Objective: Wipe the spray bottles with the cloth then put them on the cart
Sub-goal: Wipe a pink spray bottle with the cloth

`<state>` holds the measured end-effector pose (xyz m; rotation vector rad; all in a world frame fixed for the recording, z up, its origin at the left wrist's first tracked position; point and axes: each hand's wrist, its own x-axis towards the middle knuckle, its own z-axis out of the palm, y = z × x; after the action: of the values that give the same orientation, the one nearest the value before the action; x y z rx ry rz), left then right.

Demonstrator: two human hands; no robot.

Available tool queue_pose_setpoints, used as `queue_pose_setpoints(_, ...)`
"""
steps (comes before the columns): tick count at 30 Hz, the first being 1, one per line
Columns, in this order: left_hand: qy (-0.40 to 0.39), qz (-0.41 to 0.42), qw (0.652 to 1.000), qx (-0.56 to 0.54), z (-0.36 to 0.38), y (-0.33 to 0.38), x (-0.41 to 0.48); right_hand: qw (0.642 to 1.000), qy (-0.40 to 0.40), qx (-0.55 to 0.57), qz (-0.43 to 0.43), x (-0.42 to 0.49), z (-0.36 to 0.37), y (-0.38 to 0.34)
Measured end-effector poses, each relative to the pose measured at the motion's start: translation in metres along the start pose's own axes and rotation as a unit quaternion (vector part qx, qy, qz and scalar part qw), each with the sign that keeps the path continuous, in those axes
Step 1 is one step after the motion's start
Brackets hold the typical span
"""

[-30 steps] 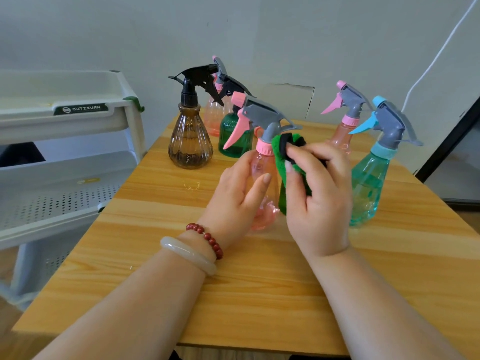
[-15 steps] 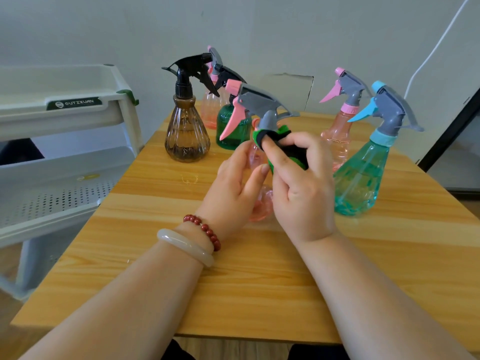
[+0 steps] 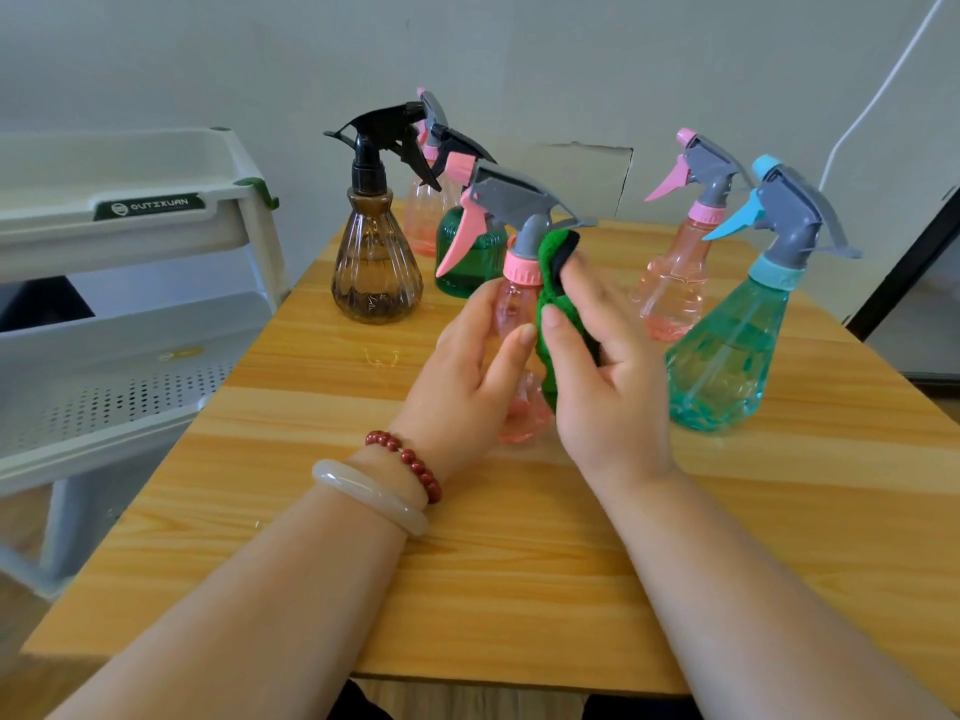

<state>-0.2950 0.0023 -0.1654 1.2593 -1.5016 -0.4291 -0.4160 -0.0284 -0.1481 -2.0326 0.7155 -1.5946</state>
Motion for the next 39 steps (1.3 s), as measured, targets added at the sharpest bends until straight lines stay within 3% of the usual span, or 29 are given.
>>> queue_pose_setpoints(5, -0.001, 0.01, 1.0, -0.003, -0.001, 0.0, 0.001, 0.984, -0.048, 0.108, 0.134, 0.002, -0.01, 0.0)
queue_pose_setpoints(11, -0.004, 0.011, 1.0, -0.009, -0.001, -0.001, 0.001, 0.99, -0.056, 0.094, 0.084, 0.003, -0.006, -0.003)
queue_pose_setpoints(16, 0.002, 0.002, 1.0, -0.001, 0.0, 0.002, 0.001, 0.992, -0.069, 0.009, 0.101, 0.001, -0.015, 0.012)
queue_pose_setpoints(22, -0.009, 0.013, 1.0, -0.02, -0.001, 0.001, 0.0, 1.0, -0.022, -0.006, -0.006, 0.003, -0.004, 0.007)
queue_pose_setpoints(27, 0.016, 0.002, 0.998, -0.057, -0.003, 0.004, -0.003, 0.996, -0.051, -0.04, 0.066, 0.0, -0.015, 0.013)
queue_pose_setpoints(33, 0.07, 0.004, 0.997, 0.018, -0.003, 0.001, -0.003, 0.976, 0.081, 0.104, 0.175, 0.005, -0.016, 0.007)
queue_pose_setpoints(39, 0.066, 0.02, 0.996, -0.057, -0.001, 0.004, -0.006, 0.983, 0.119, 0.071, 0.12, 0.005, -0.015, 0.004)
